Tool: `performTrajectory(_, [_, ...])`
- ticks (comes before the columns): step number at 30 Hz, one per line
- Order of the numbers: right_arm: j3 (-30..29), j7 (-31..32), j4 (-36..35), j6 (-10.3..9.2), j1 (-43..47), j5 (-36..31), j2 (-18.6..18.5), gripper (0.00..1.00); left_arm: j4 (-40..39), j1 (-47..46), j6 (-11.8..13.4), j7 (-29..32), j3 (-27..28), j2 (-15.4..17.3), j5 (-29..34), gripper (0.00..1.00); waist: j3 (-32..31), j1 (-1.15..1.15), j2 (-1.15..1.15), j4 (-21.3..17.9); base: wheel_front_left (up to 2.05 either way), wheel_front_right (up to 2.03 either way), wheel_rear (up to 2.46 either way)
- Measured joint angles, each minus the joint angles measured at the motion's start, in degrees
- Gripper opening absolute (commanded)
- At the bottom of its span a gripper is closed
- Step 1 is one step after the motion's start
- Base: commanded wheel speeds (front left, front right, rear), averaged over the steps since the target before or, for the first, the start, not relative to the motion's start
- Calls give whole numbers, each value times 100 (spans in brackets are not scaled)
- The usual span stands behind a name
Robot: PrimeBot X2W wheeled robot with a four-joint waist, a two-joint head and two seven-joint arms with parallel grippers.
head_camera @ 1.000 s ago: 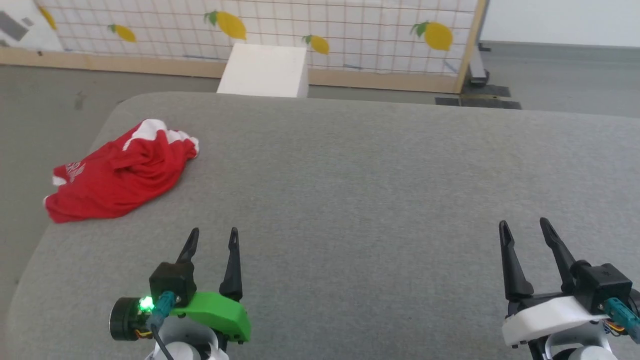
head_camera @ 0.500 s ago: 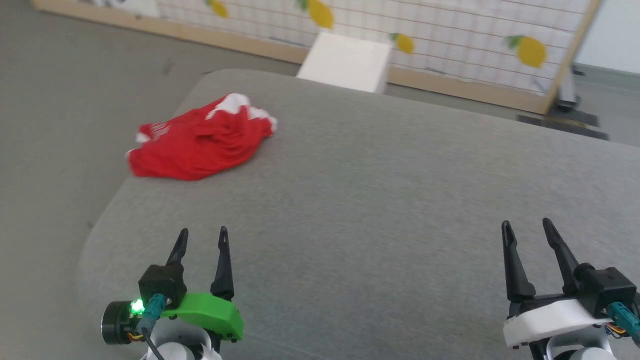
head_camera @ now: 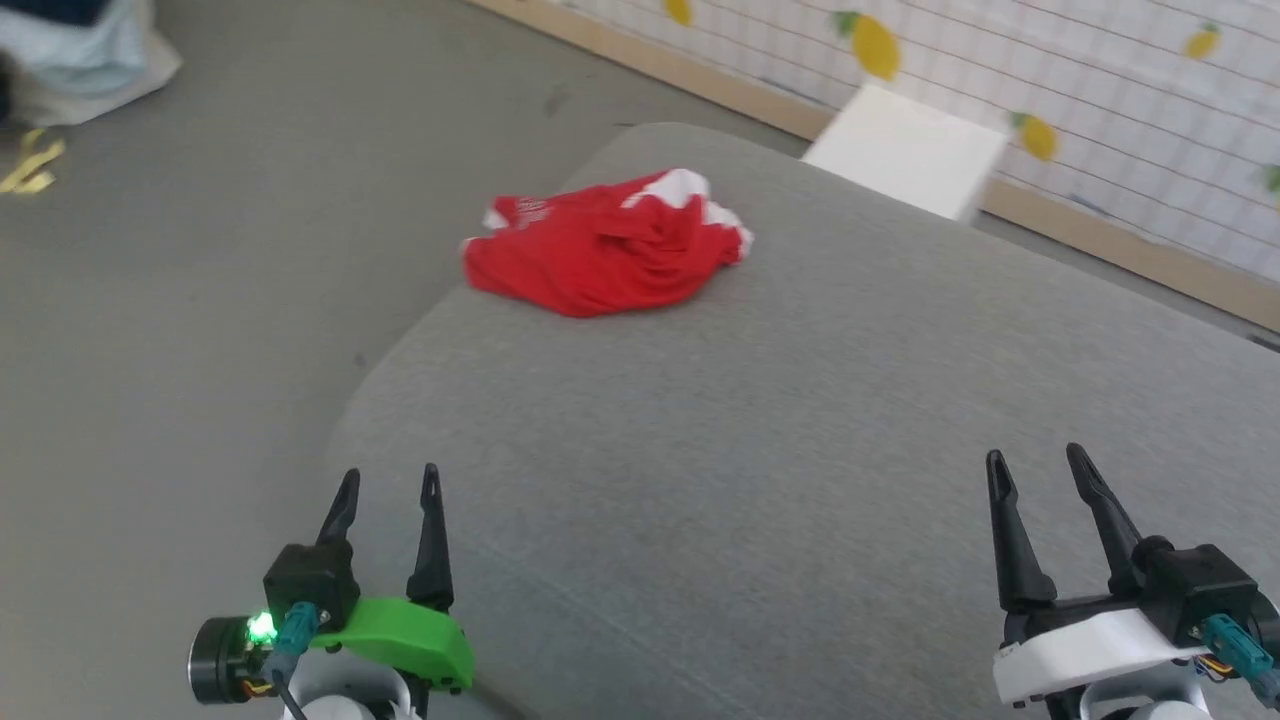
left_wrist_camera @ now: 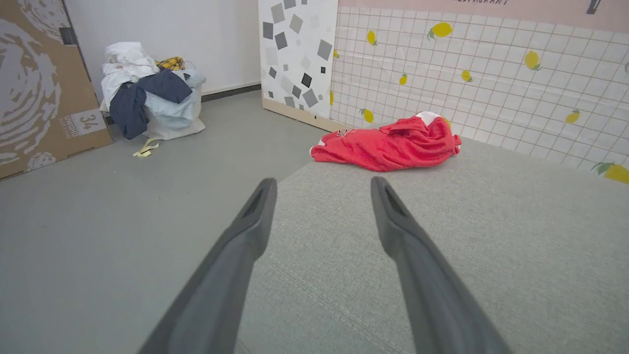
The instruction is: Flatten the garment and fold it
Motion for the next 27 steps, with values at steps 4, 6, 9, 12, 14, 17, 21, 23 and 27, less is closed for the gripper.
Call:
performTrajectory(4, [1, -48, 38, 0, 1, 43, 1, 100, 20, 25, 26, -51, 8, 24, -44, 100, -24, 0, 0, 365, -3, -3, -3])
performTrajectory(6, [-1, -58, 45, 0, 1, 49, 2, 100, 26, 26, 41, -64, 14, 27, -54, 100, -33, 0, 0, 517, -8, -8, -8])
performTrajectory(9, [-20, -104, 47, 0, 1, 49, 2, 100, 27, 27, 47, -101, 8, 27, -91, 100, -35, 0, 0, 724, -4, -4, -4])
performTrajectory(12, [-30, -148, 46, 0, 2, 49, 2, 100, 32, 27, 51, -126, 10, 26, -102, 100, -18, 0, 0, 868, 0, 0, 0])
performTrajectory(14, [-46, -148, 42, 0, 2, 49, 3, 100, 30, 27, 90, -130, 23, 22, -124, 100, 33, 0, 0, 908, 0, 0, 0])
performTrajectory(17, [-67, -149, 23, 0, 1, 48, 4, 100, 37, 15, 86, -144, 47, 12, -176, 100, 90, 0, 0, 855, 0, 0, 0])
performTrajectory(21, [-54, -149, -26, 0, -30, -5, 5, 100, 96, -243, -12, -144, 149, 4, -405, 100, 238, 0, 0, 715, 0, 0, 0])
performTrajectory(23, [-25, -143, -85, 0, -113, -86, 5, 100, 183, -572, -15, -55, 197, 29, -447, 100, 344, 0, 0, 626, 0, 0, 0])
performTrajectory(27, [14, -67, -325, 0, -414, -225, 9, 100, 203, -1550, -109, 105, 433, 112, -747, 100, 658, 0, 0, 405, 0, 0, 0])
